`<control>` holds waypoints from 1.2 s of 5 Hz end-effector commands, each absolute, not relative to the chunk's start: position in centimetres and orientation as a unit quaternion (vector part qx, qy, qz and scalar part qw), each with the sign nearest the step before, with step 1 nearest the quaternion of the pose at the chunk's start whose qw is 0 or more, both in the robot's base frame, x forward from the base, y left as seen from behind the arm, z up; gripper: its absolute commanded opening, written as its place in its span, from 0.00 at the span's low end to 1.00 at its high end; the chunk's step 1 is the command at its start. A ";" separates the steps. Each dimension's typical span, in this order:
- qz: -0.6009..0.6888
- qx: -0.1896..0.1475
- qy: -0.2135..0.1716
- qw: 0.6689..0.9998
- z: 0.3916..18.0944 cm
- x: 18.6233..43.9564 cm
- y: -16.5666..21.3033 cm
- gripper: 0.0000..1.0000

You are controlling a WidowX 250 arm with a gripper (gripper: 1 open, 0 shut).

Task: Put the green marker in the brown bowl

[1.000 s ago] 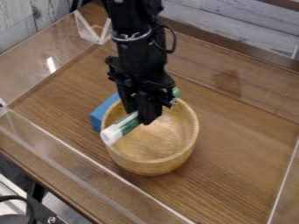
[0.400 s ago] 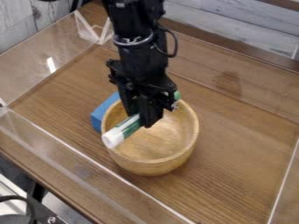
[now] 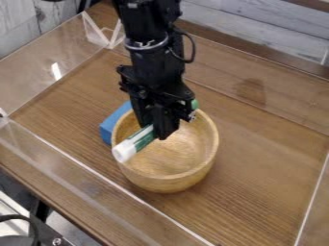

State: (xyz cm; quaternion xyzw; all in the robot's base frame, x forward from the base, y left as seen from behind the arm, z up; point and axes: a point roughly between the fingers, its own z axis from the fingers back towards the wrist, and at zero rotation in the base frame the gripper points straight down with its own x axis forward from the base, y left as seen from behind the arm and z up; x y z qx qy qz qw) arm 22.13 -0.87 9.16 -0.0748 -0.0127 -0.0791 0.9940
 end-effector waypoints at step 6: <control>-0.063 -0.063 -0.053 0.995 11.1 23.5 -0.4 0.00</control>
